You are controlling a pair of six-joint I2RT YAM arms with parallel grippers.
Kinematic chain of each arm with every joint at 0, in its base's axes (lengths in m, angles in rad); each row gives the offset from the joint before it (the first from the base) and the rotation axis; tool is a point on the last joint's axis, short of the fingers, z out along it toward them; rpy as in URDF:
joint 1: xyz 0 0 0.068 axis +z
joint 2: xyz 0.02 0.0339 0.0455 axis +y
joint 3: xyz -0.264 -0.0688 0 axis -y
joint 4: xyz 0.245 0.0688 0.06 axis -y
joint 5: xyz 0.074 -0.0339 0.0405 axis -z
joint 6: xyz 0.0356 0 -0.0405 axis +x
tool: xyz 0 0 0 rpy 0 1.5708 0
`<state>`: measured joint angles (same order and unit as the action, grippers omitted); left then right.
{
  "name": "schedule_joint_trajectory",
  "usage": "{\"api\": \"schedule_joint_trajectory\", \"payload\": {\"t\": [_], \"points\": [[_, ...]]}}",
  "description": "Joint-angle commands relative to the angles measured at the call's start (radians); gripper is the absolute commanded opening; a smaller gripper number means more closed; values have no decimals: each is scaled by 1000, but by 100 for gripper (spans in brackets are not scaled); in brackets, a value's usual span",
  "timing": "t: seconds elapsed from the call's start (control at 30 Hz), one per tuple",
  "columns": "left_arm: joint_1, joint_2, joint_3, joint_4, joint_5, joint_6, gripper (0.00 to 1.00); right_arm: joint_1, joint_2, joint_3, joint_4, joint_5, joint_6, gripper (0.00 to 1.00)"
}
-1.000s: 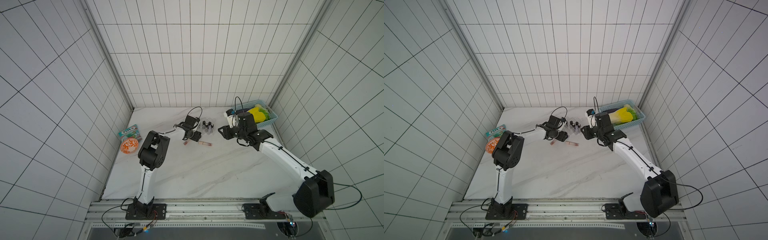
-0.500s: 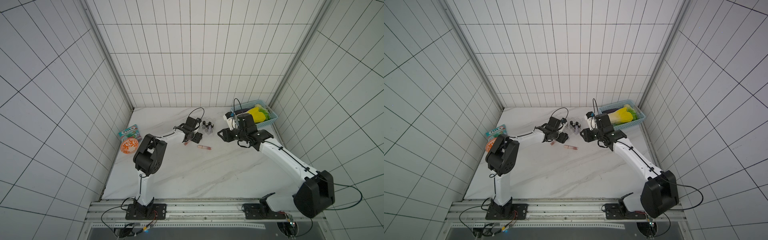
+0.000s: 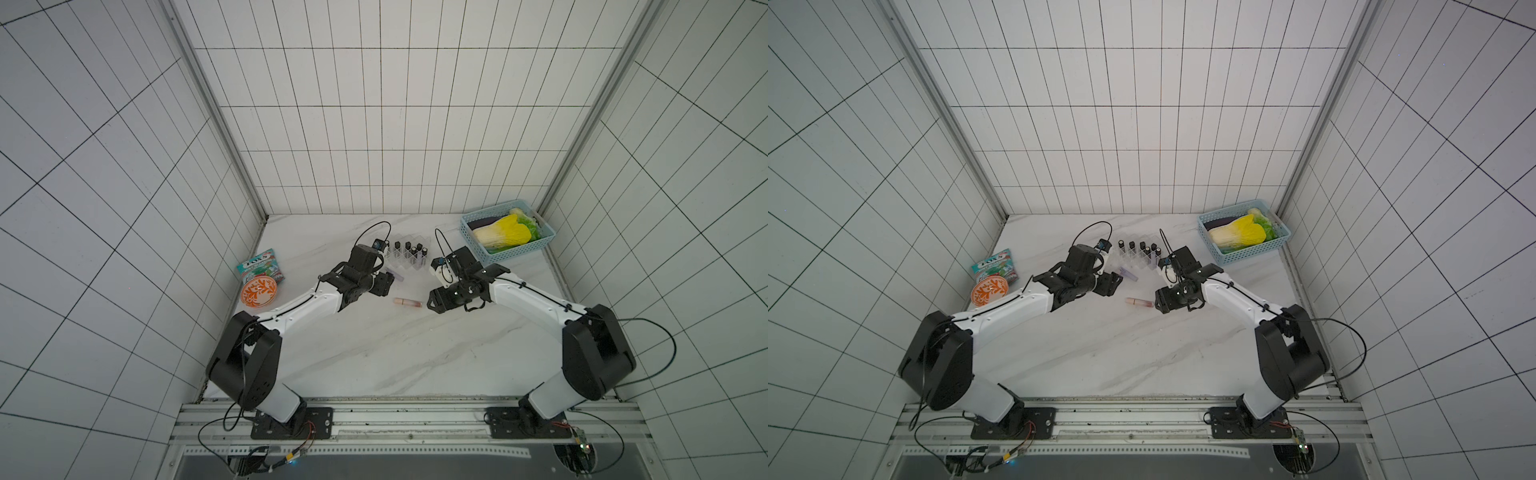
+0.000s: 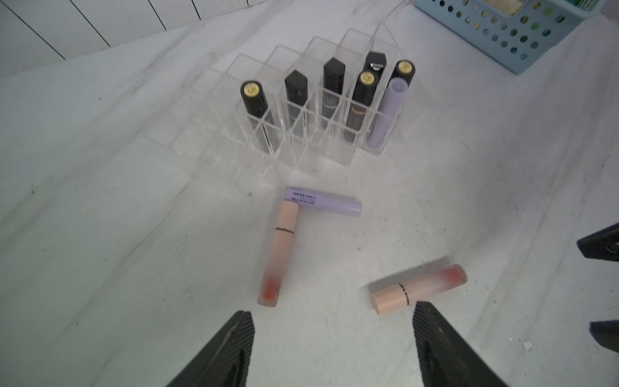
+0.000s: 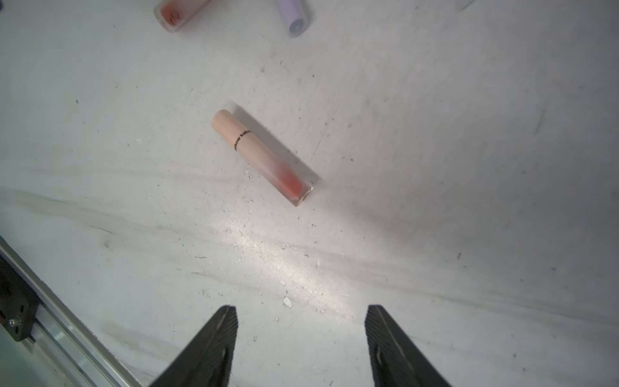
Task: Arrange the lipsticks in the organizer
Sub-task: Move the lipstick at the center of the board.
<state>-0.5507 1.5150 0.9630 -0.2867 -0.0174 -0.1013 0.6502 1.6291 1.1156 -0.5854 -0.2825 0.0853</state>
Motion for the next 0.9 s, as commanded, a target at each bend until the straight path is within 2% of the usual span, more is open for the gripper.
{"api": "schedule_joint_trajectory", "payload": {"t": [0.0, 0.2, 0.47, 0.87], "points": [[28, -43, -59, 49, -39, -74, 73, 67, 64, 96, -63, 70, -60, 66], [71, -68, -70, 41, -12, -106, 73, 103, 166, 178, -98, 164, -99, 69], [82, -78, -88, 66, 5, -112, 73, 118, 255, 252, -119, 189, -133, 69], [124, -105, -114, 95, 43, -128, 73, 203, 323, 332, -170, 73, -180, 69]]}}
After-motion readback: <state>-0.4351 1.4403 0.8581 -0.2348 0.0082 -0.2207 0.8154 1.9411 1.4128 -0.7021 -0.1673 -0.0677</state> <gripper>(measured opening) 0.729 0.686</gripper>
